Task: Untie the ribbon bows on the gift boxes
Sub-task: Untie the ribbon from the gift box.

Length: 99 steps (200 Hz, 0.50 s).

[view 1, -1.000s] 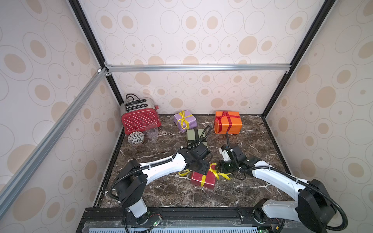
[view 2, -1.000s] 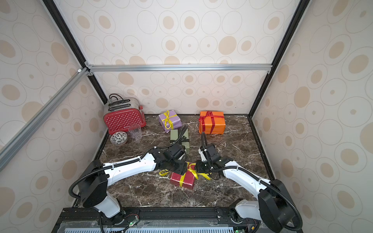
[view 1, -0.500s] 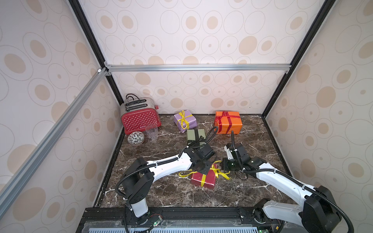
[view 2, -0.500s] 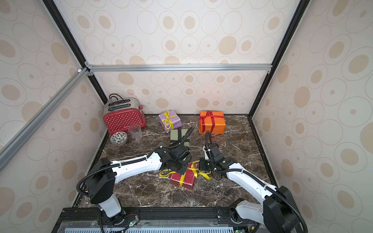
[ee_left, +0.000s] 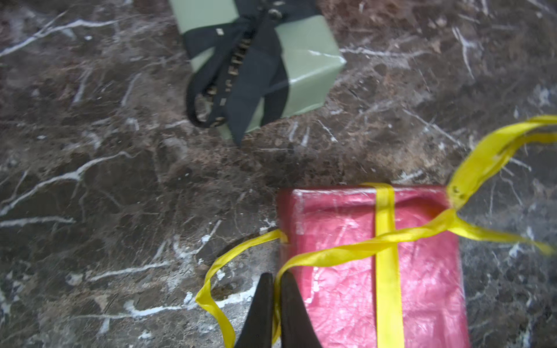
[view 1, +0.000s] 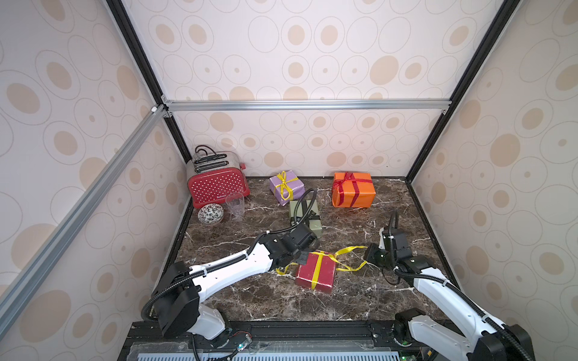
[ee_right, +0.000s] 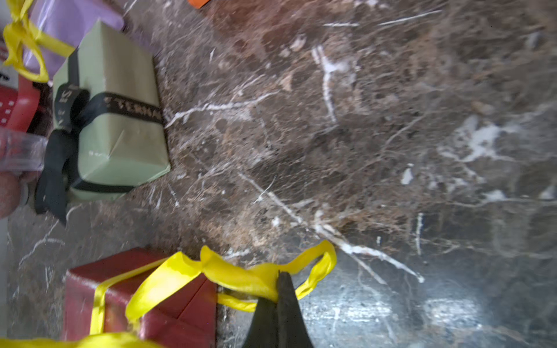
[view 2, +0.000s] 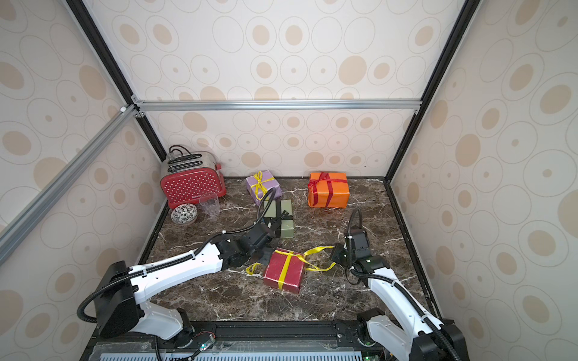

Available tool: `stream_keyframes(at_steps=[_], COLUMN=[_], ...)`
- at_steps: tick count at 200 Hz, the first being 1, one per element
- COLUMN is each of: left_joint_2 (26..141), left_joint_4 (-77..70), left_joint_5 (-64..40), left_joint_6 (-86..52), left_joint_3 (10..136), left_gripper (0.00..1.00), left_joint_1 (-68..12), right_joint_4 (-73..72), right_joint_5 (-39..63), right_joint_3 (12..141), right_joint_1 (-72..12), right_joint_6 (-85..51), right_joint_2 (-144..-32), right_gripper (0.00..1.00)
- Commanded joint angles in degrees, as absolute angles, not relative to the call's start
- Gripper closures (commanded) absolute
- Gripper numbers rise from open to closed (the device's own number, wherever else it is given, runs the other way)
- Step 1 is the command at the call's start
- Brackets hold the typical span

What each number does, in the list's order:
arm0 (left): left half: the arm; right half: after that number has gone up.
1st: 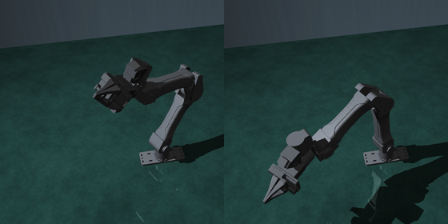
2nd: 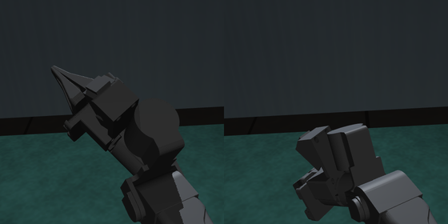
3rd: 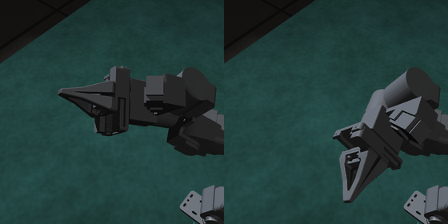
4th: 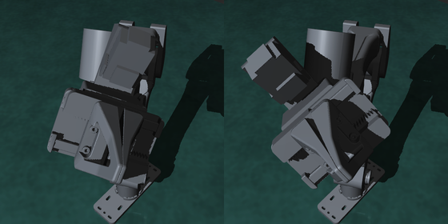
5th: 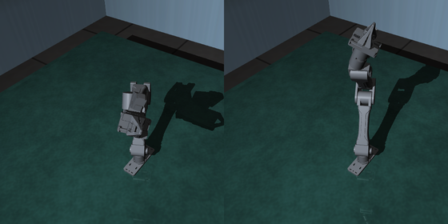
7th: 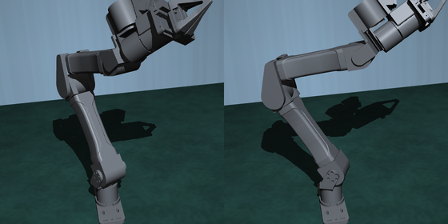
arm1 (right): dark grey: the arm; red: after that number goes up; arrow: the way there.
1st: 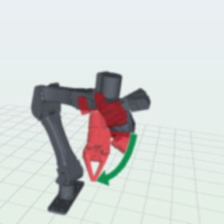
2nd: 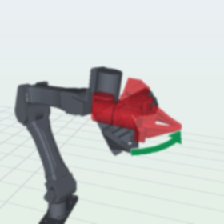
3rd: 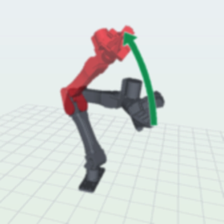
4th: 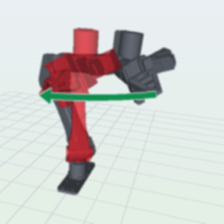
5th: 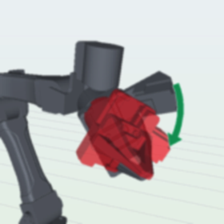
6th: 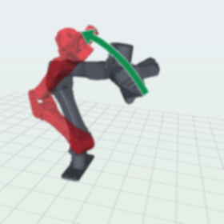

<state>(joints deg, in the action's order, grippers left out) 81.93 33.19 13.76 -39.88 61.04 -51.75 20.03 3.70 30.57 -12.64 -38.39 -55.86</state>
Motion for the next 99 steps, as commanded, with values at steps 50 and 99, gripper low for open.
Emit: stream_keyframes(at_steps=[50, 99], left_joint_2=[69.23, 59.99], left_joint_4=[33.69, 33.91], left_joint_5=[19.12, 22.47], left_joint_6=[-58.97, -62.84], left_joint_3=[46.57, 41.28], left_gripper=[0.76, 0.41], left_joint_1=[-38.30, -31.98], right_joint_4=[15.65, 18.16], right_joint_5=[-1.30, -5.21], right_joint_3=[25.32, 25.28], right_joint_1=[-7.74, -7.49], right_joint_6=[-40.91, -39.80], right_joint_2=[-55.63, -50.28], right_gripper=[0.79, 0.55])
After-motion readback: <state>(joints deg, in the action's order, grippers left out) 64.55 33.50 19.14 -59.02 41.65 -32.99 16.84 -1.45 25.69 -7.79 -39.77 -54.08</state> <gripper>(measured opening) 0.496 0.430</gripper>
